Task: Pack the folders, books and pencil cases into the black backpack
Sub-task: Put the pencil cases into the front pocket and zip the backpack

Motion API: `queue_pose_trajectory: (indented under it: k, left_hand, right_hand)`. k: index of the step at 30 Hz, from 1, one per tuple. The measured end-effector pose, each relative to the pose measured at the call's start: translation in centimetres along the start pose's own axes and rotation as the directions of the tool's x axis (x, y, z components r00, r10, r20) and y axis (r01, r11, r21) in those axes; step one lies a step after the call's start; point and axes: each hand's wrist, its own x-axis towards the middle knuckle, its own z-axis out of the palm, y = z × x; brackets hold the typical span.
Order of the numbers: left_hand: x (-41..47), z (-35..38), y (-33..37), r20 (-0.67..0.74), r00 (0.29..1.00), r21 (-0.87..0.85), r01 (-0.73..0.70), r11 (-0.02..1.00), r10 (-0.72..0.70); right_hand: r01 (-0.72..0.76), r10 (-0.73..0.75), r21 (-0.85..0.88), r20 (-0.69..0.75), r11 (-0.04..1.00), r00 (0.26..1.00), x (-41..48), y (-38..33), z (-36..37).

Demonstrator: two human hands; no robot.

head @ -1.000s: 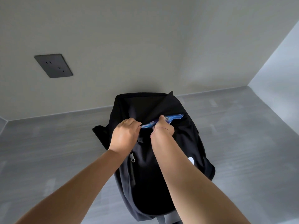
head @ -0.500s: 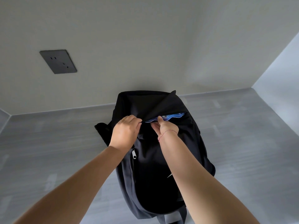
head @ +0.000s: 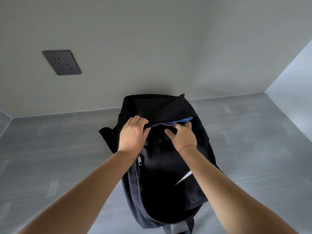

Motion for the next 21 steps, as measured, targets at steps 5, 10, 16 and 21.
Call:
queue_pose_trajectory:
  k: [5,10,16,21]
  left_hand:
    - [0.2,0.6,0.8,-0.007,0.999,-0.006,0.034,0.999,-0.034]
    - [0.2,0.8,0.7,0.025,0.999,-0.018,0.041,0.999,-0.04]
    - [-0.9,1.0,0.9,0.092,0.976,-0.098,0.208,0.973,-0.199]
    - [-2.2,1.0,0.7,0.186,0.926,-0.241,0.366,0.899,-0.327]
  right_hand:
    - [0.217,-0.217,-0.22,0.024,0.951,0.976,0.3,2.3,-0.1]
    - [0.252,-0.253,-0.164,0.012,0.954,0.967,1.2,2.8,-0.5]
    - [0.364,-0.371,-0.089,-0.076,0.927,0.926,0.6,3.7,-0.6]
    - [0.432,-0.414,0.074,-0.184,0.899,0.892,-2.6,7.1,-1.2]
